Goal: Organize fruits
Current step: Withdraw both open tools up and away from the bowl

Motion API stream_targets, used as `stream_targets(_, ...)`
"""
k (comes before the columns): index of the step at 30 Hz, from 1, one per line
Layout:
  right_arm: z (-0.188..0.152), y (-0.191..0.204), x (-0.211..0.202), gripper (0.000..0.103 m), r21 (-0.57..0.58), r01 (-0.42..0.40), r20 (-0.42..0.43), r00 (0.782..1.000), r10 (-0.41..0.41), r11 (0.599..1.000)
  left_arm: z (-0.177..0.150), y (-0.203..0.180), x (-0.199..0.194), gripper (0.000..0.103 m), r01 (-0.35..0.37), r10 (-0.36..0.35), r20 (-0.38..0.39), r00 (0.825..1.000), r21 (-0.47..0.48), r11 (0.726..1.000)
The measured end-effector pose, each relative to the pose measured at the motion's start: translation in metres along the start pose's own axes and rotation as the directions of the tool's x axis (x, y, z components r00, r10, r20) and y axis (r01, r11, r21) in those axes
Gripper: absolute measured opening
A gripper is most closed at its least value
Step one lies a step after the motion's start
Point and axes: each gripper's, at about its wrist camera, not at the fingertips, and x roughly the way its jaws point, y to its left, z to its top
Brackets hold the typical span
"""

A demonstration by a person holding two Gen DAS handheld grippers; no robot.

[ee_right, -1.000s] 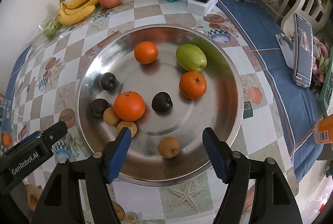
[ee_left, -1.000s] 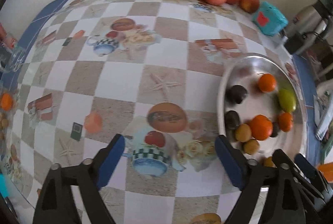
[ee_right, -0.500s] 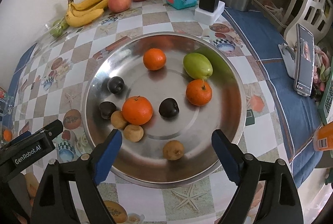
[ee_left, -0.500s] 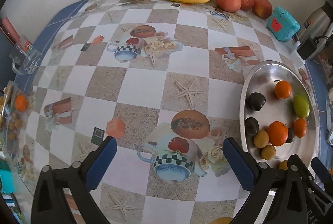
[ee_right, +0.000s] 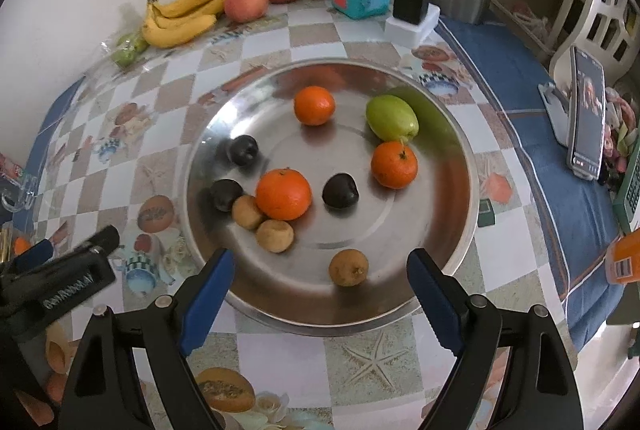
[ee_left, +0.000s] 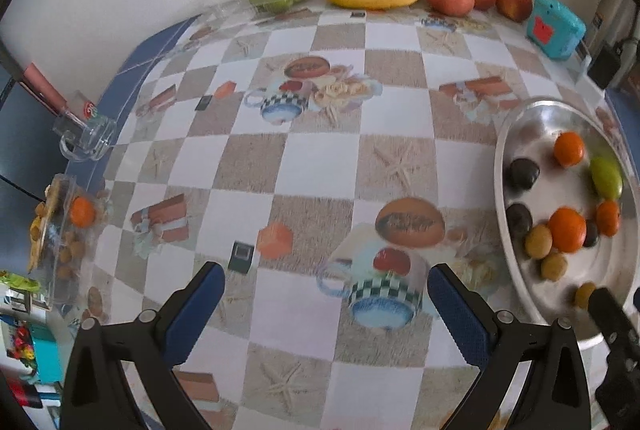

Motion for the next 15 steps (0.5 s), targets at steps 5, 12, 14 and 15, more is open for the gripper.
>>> stream_targets(5,-0.003,0.002,-0.004,0.088,0.01,-0.016,-0.002,1.0,0.016,1.0,-0.005,0.009,-0.004,0.103,0.008,-0.007,-0.03,1.0,0.005,1.0)
stream_targets(12,-0.008,0.004,-0.014,0.088,0.011,-0.024,0.015,1.0,0.024,1.0,-0.016,0.027,-0.016,0.102,0.015,-0.015,-0.023,1.0,0.003,1.0)
stream_targets(14,-0.009,0.006,-0.018,0.088,0.002,-0.027,0.023,0.999,0.027,1.0,-0.019,0.032,-0.018,0.103,0.025,-0.025,-0.025,0.999,-0.006,1.0)
stream_targets(15,-0.009,0.007,-0.021,0.088,-0.006,-0.027,0.029,0.999,0.027,1.0,-0.02,0.034,-0.019,0.102,0.026,-0.026,-0.023,0.999,-0.009,1.0)
